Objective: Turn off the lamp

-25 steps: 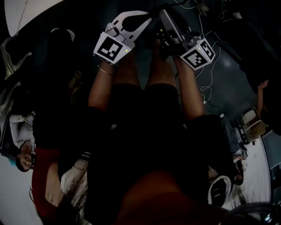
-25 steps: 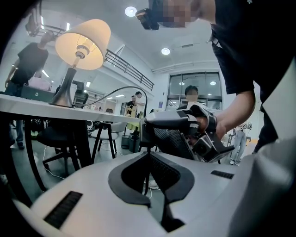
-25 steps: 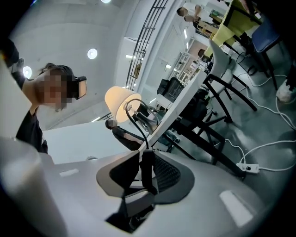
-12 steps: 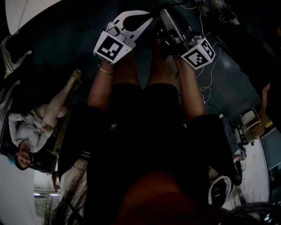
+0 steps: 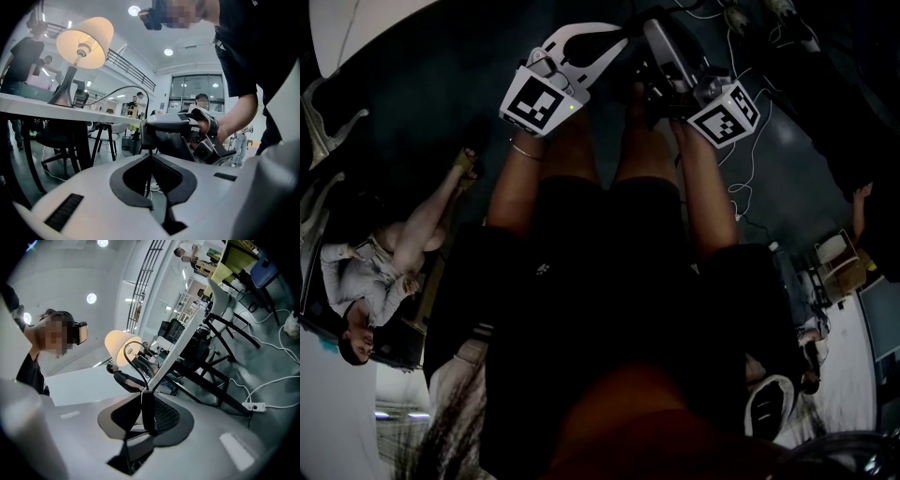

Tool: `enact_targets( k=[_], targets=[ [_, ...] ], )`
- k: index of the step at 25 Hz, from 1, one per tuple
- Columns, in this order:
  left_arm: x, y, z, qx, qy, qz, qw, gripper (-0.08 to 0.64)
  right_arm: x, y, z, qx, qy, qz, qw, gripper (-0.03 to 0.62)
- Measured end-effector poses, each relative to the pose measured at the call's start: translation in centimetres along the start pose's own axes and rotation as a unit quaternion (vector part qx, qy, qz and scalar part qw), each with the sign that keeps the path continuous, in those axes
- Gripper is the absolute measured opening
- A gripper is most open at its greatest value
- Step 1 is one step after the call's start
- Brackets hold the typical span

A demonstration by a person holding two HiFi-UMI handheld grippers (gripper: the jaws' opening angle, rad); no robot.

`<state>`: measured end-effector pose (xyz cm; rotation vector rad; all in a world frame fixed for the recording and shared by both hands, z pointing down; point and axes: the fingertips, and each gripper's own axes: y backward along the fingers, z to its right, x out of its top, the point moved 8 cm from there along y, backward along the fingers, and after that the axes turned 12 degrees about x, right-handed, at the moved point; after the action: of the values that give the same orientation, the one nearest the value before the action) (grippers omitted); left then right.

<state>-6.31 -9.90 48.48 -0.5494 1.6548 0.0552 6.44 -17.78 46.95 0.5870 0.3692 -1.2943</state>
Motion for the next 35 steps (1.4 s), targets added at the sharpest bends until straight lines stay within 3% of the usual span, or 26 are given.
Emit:
enact_targets(
  k=[18,22,35],
  targets=[
    [-0.6,0.1,-0.2,0.005,-0.01,-0.008,0.9999,0.015,-0.1,0.1,0.2,-0.008,-0.005,-0.002,1.0,0.063],
    [-0.6,-0.1,-0.1,0.004,0.011,-0.005,0.9999,0.015,0.0,0.1,0.2,-0.011,0.006,-0.012,1.0,0.063],
    [-1.8,-0.5,-0.1,0.013,0.0,-0.017,0.9998,0.015,-0.2,0.2,0.2,-0.035,0.051,-0.045,0.997,0.063]
  ],
)
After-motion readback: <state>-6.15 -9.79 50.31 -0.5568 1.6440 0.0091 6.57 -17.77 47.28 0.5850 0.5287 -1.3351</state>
